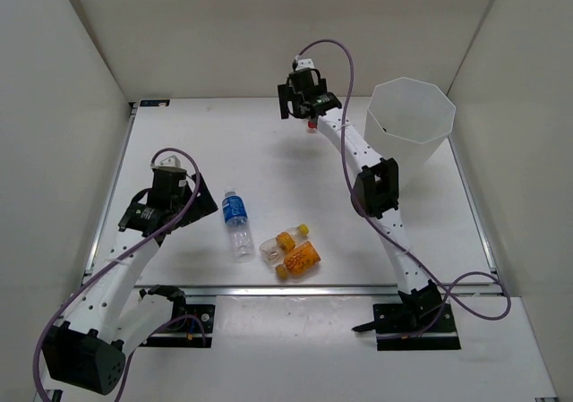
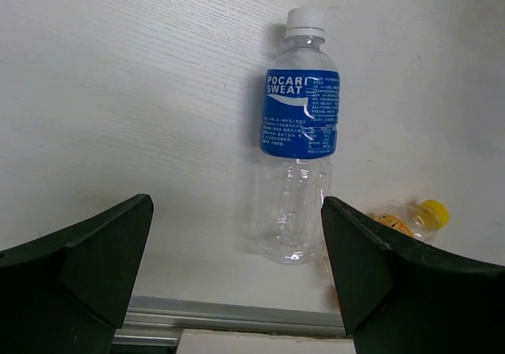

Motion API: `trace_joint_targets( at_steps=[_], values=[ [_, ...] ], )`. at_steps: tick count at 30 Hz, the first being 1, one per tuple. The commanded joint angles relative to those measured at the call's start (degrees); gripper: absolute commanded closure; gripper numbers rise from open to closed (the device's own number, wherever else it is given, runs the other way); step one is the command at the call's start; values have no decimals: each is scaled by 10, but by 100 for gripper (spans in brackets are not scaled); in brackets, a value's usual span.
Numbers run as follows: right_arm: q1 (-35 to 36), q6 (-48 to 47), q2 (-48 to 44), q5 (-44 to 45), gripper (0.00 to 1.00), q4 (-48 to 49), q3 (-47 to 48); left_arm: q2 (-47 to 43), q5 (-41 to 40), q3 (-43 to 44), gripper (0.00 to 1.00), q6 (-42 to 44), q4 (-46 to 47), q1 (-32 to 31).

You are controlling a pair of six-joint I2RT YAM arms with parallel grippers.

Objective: Put the plastic bottles in the bin

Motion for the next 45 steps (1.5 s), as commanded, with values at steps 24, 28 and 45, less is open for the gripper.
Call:
trace_joint_targets(
  at_steps=[24, 28, 45],
  values=[
    [-91, 45, 97, -72, 5, 230, -56, 50, 18, 6, 2, 20, 36, 17],
    [-92, 47, 104, -119, 9, 255, -53, 68, 36, 5, 2, 16, 49, 22],
    [-108, 89, 116, -202, 54, 290, -55, 80, 42, 23, 2, 4, 50, 59]
  ],
)
